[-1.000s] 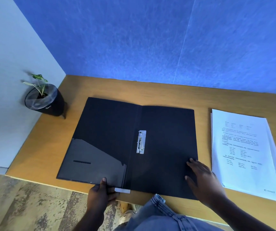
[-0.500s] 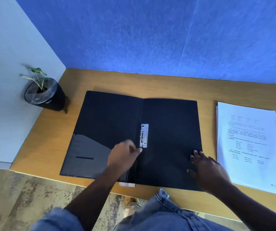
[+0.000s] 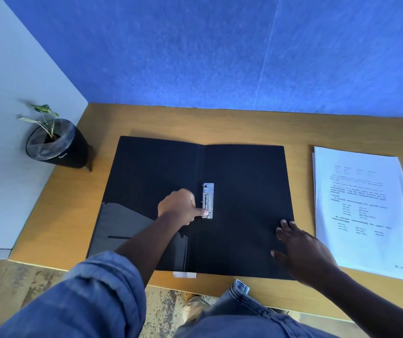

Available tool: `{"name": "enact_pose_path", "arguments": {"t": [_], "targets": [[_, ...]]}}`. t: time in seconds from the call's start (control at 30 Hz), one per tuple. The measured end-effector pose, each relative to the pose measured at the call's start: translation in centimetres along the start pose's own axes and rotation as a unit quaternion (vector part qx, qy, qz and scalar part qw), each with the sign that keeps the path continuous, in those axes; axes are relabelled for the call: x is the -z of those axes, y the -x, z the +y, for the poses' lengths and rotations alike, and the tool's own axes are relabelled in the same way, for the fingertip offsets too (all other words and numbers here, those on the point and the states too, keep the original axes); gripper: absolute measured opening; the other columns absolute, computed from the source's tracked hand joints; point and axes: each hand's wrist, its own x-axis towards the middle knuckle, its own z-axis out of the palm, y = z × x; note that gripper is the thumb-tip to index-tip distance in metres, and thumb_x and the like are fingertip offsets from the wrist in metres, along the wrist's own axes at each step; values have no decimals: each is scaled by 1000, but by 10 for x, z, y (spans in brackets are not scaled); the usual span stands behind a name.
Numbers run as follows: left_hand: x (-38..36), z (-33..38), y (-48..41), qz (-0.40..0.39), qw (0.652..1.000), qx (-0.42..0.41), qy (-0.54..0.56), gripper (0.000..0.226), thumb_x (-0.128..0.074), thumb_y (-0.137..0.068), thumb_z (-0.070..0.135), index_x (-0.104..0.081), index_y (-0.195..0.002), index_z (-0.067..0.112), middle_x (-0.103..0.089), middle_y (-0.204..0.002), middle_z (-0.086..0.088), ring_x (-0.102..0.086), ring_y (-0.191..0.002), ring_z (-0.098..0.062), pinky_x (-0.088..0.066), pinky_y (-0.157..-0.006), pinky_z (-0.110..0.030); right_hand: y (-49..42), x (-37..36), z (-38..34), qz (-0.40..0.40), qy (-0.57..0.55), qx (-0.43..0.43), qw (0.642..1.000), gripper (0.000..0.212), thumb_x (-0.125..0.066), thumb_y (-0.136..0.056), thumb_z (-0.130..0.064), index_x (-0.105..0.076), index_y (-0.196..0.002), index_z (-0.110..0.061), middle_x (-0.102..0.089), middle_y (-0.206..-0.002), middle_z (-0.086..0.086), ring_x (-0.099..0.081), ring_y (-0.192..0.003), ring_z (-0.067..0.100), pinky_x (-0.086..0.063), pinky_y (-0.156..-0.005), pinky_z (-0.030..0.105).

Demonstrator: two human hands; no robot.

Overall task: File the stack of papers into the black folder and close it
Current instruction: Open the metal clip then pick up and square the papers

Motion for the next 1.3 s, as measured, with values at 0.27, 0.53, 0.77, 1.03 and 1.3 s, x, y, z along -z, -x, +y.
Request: {"name": "enact_pose_path", "arguments": {"t": [0.27,0.53,0.77,1.03,1.3], "targets": [[-13,-11,5,-61,987,12,147,39,-75,-76,51,-63,-65,16,-72,-53,6,-70,-45,-9,-48,-48,-23,0,0,1,-6,-6,1,1000,70,-47,-93,-53,-29,-152,-21,-16,-164,-3,-13,-151,13,-25,-116,29],[8,2,8,-159,908,6,387,30,-65,-93,39,-69,-80,12,-78,-71,-1,-70,-51,-10,-42,-40,-16,0,-4,-6,4,-7,-29,1000,71,-47,-93,-54,-29,-152,-18,-15,-164,-2,-12,-150,12,-21,-118,28],[33,21,-10,-120,881,50,454,58,-37,-99,58,-72,-102,12,-71,-56,-2,-56,-36,-11,-38,-44,-22,0,-12,-17,27,-24,-62,997,72,-48,-94,-53,-27,-153,-18,-14,-165,-2,-11,-151,12,-23,-118,28],[-6,86,4,-66,868,68,487,59,-30,-97,64,-60,-118,18,-65,-49,1,-53,-35,-11,-38,-39,-22,19,10,44,37,-51,-41,997,78,-51,-92,-53,-22,-155,-18,-10,-165,-2,-7,-151,12,-18,-118,27],[-52,104,56,37,892,-29,450,21,-57,-97,36,-66,-104,17,-66,-66,1,-56,-45,-3,-46,-48,-21,21,21,63,151,-202,-74,965,55,-62,-89,-45,-49,-140,-28,-42,-153,-10,-43,-137,14,-39,-106,30]]}}
